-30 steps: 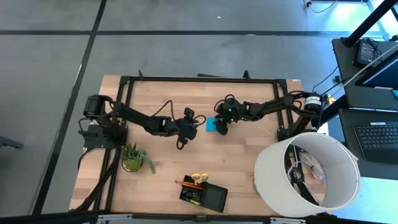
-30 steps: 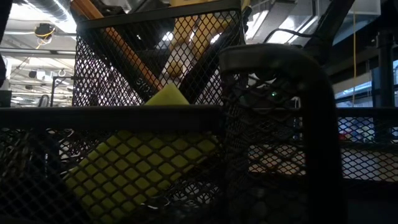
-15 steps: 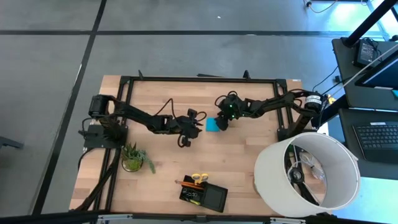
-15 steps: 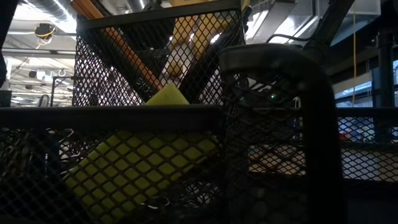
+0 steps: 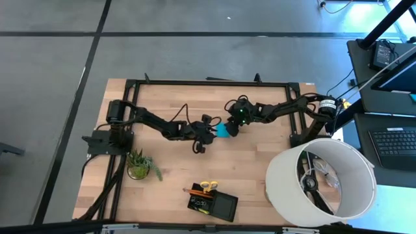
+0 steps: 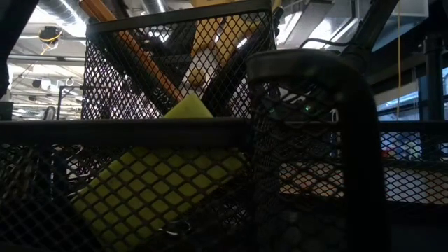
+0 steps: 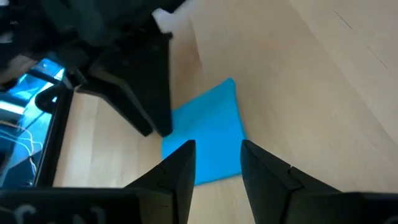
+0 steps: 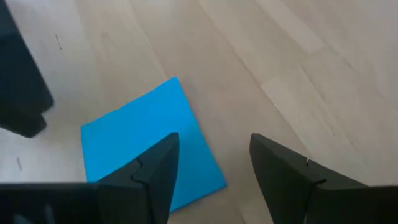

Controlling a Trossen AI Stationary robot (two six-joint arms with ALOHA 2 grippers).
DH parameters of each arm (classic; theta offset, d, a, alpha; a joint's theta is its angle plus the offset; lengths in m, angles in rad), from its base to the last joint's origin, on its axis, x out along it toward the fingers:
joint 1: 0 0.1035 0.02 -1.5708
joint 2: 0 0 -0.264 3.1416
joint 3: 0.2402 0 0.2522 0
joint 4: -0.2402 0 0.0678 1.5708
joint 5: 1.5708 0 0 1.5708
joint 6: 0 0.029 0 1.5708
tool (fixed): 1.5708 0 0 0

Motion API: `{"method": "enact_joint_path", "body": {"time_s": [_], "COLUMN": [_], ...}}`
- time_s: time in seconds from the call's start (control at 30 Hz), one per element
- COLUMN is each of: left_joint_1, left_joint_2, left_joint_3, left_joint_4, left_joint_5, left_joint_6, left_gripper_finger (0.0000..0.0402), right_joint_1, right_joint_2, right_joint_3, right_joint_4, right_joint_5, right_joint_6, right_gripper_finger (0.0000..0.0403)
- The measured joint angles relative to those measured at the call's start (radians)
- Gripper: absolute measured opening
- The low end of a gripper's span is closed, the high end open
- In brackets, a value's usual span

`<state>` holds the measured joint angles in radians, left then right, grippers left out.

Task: Pick and place office supplies into organizer
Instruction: Put the blue sticky notes into the black desk organizer

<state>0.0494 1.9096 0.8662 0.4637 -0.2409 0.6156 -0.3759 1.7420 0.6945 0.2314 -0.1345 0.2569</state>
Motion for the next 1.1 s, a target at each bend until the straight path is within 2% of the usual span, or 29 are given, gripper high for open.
{"method": "enact_joint_path", "body": {"time_s": [0.23,0.37,0.53,0.67,0.93,1.1], "left_joint_1": [0.0,-0.001,-0.002,-0.013,-0.046,-0.05], "left_joint_2": [0.003,0.003,0.004,0.004,0.004,0.004], "left_joint_3": [0.006,0.007,0.08,0.103,0.133,0.133], "left_joint_4": [0.039,0.019,-0.192,-0.234,-0.258,-0.259], "left_joint_5": [-0.028,-0.047,-0.048,-0.051,0.069,0.06], "left_joint_6": [-0.033,-0.102,-0.206,-0.187,-0.297,-0.308], "left_gripper_finger": [0.0119,0.0141,0.0178,0.0196,0.021,0.0209], "right_joint_1": [0.0,0.0,0.0,0.0,0.0,0.0], "right_joint_2": [-0.001,-0.001,-0.001,-0.001,-0.001,-0.001], "right_joint_3": [0.0,0.0,0.0,0.0,0.0,0.0], "right_joint_4": [-0.018,-0.018,-0.018,-0.018,-0.018,-0.018], "right_joint_5": [0.0,0.0,0.0,0.0,0.0,0.0], "right_joint_6": [-0.003,-0.003,0.004,0.052,0.081,0.081], "right_gripper_finger": [0.02,0.02,0.02,0.02,0.02,0.02]}}
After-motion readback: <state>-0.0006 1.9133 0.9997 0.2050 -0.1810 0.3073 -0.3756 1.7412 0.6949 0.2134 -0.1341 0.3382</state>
